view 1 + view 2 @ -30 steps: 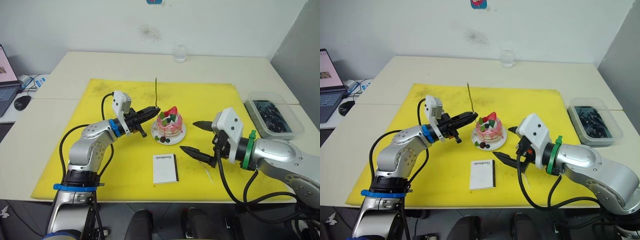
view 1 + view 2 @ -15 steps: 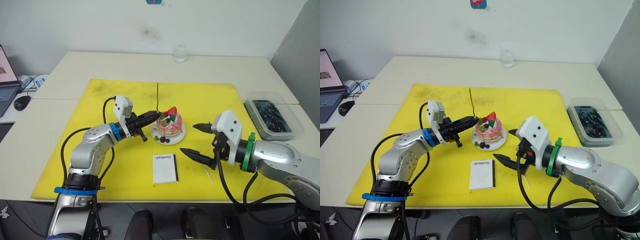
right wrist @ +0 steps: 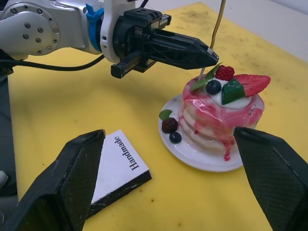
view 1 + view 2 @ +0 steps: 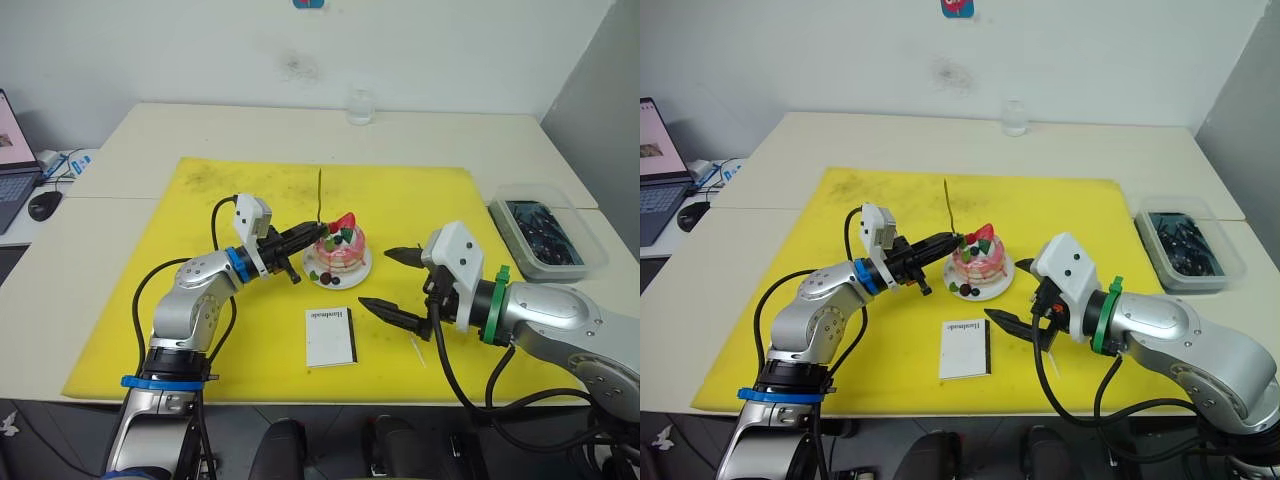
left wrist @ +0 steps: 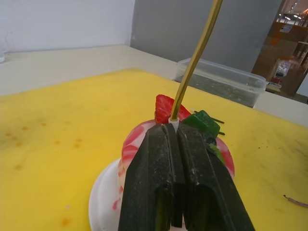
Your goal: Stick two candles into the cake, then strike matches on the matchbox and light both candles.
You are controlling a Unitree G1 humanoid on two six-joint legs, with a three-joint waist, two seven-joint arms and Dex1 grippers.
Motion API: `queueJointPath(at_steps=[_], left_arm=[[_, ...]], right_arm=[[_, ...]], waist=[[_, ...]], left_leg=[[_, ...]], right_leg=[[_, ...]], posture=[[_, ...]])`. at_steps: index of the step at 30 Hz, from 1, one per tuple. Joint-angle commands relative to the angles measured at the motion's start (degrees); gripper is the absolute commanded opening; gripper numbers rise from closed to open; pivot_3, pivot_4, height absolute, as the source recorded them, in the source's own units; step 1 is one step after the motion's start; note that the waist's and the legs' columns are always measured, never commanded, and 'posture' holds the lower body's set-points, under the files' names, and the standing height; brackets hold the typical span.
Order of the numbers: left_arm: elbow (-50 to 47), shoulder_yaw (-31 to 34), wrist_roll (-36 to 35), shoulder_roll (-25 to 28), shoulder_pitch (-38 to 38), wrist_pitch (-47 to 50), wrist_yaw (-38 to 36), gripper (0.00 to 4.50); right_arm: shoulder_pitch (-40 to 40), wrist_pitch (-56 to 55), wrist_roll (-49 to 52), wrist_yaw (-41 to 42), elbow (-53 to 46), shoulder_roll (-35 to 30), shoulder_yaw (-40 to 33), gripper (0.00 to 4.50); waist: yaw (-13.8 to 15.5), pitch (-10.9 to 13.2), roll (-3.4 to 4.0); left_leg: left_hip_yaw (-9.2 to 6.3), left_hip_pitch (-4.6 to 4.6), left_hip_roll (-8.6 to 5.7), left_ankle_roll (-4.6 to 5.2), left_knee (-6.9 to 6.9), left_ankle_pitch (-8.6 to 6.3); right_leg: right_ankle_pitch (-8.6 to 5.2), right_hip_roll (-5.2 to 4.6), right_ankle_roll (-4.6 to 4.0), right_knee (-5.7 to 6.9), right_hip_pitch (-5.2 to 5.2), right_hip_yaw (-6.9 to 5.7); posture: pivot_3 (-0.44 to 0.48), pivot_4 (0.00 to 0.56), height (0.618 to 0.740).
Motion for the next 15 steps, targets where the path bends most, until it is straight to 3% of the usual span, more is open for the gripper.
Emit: queueJointPath(at_steps=[1,15], left_arm=[[-0.7,0.0,0.5,-0.5,-0.7,-1.7,0.2,0.0],[1.1,-0.7,3.8,-2.1,4.0,-7.3,1.2,0.0]], right_arm=[[0.0,-0.4,-0.1,0.2,-2.1,0.3,-2.0,4.44],[2.5,-1.1,-0.9,-0.1,-3.3,0.6,-2.1,4.44]], waist=[[0.0,0.0,0.0],[0.0,0.0,0.0]], left_leg=[[0.0,0.0,0.0,0.0,0.0,0.0],[-0.01,0.02,0.0,0.0,0.01,0.0]], right_leg=[[0.0,0.0,0.0,0.0,0.0,0.0],[0.01,-0.01,0.01,0.02,0.02,-0.01]], posture=[[0.0,0.15,0.74],[0.0,0.15,0.74]])
